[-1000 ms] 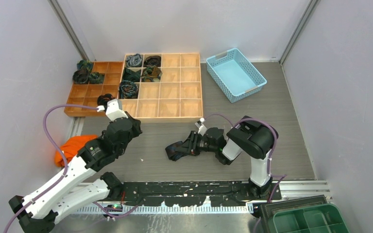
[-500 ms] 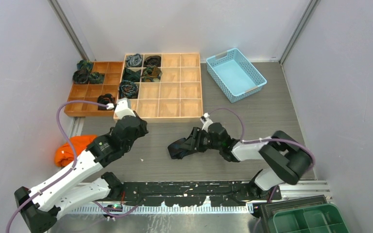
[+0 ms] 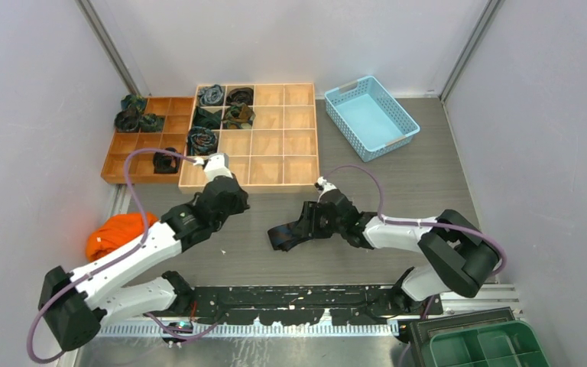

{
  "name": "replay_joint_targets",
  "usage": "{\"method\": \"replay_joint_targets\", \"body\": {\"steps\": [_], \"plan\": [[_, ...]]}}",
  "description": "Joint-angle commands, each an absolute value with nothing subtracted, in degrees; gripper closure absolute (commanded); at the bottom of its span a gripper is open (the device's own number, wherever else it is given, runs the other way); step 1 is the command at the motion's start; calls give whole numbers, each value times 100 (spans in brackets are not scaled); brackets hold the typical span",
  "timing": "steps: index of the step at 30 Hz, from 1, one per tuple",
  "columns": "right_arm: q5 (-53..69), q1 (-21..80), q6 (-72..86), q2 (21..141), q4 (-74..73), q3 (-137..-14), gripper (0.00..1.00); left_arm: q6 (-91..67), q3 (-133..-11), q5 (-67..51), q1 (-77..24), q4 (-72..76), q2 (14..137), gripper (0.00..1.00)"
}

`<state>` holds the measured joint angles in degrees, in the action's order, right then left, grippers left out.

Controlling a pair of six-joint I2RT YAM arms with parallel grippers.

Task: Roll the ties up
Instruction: Roll the tie at the center of the board.

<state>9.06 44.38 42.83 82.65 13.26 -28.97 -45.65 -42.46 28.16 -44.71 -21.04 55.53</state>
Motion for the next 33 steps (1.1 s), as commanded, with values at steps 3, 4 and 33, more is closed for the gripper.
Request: {"method": "replay_joint_targets", "body": {"steps": [3, 4, 33], "plan": [[-463, 5008, 3800, 7000, -493, -3535, 40, -4136, -4179, 2211, -4447, -768, 6494, 100], [-752, 5219, 3759, 6753, -843, -3707, 38, -4051, -4176, 2137, -4447, -621, 6665, 100], [-2826, 7374, 5452, 8622, -1344, -3931, 99, -4272, -2643, -719, -3618, 2230, 8496, 100]]}}
